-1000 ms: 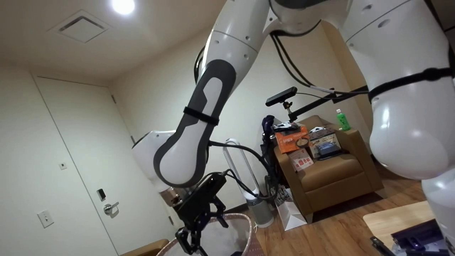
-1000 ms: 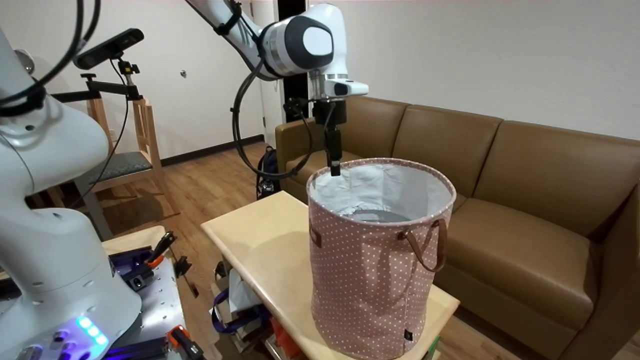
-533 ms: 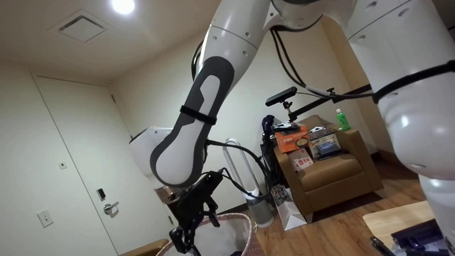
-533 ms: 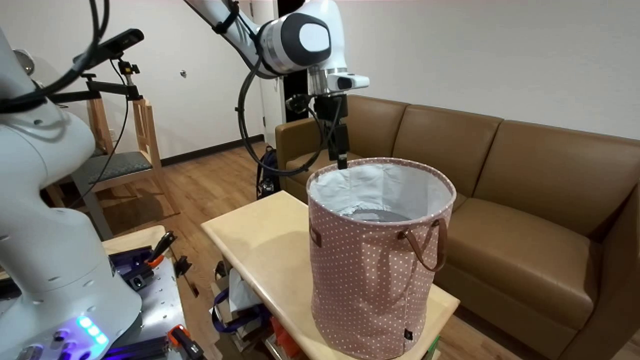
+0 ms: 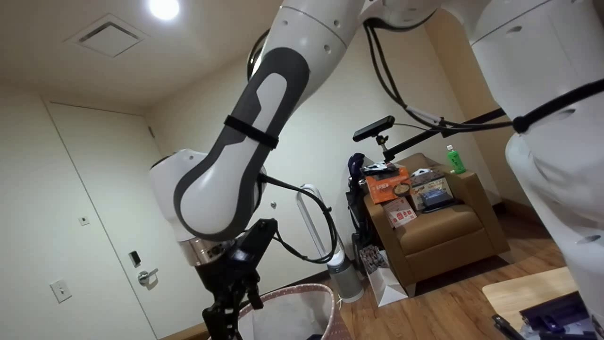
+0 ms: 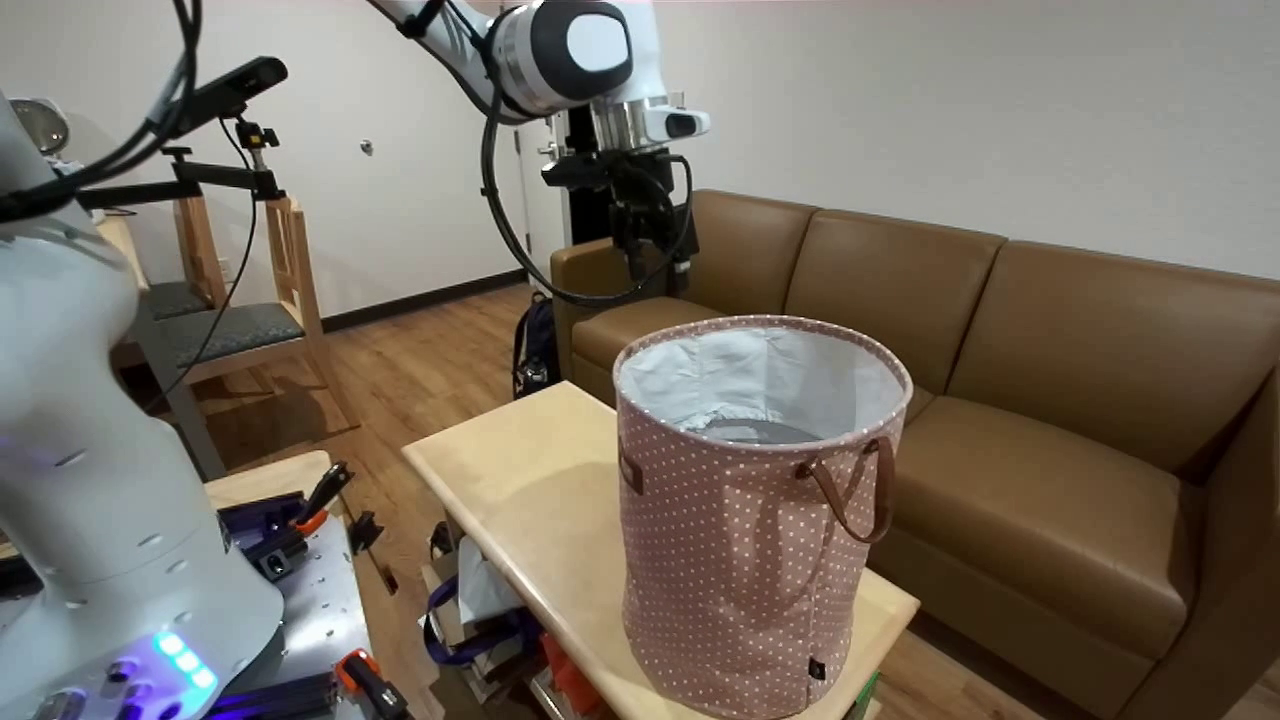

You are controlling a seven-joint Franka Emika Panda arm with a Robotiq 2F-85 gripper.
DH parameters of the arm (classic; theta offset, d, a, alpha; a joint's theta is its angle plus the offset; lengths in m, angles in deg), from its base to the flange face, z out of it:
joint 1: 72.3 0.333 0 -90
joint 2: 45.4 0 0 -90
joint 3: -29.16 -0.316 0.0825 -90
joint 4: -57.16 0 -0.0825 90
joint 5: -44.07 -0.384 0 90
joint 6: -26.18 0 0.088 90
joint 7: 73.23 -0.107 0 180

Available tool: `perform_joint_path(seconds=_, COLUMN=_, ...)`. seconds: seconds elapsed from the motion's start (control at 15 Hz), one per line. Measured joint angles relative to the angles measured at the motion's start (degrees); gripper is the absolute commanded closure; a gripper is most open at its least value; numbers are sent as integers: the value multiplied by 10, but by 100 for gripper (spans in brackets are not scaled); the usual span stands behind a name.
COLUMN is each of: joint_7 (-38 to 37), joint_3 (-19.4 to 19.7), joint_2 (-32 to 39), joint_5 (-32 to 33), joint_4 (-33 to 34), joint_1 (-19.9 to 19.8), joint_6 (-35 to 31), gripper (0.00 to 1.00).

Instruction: Put the clothes in the bag

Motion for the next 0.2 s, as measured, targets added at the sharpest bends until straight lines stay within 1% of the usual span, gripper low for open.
perform_joint_path(seconds=0.2, joint_7=17, joint_3=18, joint_2=3, joint_5=0, joint_4=-8, joint_1=34, joint_6=1, gripper=0)
